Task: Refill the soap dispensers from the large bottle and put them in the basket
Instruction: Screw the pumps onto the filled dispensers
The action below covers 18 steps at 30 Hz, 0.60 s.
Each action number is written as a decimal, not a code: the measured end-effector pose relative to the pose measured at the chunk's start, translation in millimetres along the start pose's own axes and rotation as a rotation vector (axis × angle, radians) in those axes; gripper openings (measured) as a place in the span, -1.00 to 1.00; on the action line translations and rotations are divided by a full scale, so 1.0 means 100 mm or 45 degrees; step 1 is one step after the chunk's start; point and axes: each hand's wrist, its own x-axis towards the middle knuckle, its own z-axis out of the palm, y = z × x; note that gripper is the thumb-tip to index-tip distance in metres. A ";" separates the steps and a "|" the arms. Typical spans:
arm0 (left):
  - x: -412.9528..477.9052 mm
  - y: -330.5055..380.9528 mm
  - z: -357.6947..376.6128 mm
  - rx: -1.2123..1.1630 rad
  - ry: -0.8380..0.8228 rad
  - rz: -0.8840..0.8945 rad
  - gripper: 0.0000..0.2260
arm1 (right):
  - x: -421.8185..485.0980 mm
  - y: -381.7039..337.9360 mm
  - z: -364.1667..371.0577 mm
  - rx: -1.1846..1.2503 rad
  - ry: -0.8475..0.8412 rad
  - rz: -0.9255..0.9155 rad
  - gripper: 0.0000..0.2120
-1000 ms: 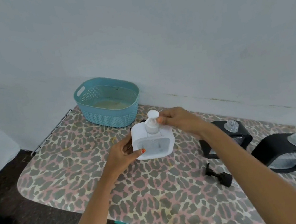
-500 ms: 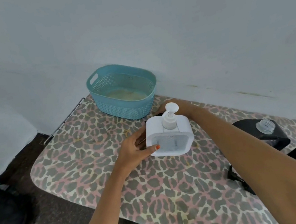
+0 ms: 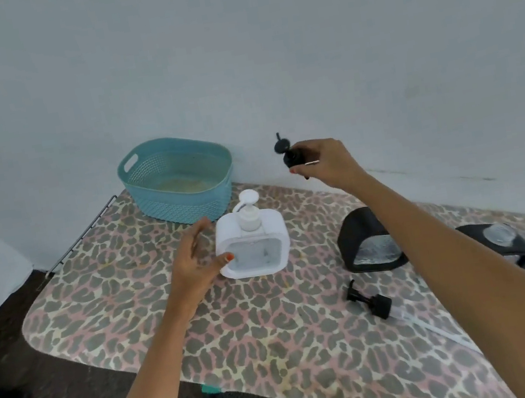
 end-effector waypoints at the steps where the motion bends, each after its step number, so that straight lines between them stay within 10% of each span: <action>1: -0.04 0.08 0.05 -0.009 0.044 0.047 -0.43 | -0.11 0.01 -0.14 0.039 0.076 0.049 -0.70; 11: -0.27 0.78 0.68 0.259 0.618 0.701 -0.52 | -0.96 0.14 -0.97 0.515 0.510 0.215 -0.71; 18: -0.41 0.84 1.56 0.335 -0.238 0.545 -0.58 | -1.28 0.19 -1.12 0.649 0.557 0.198 -0.83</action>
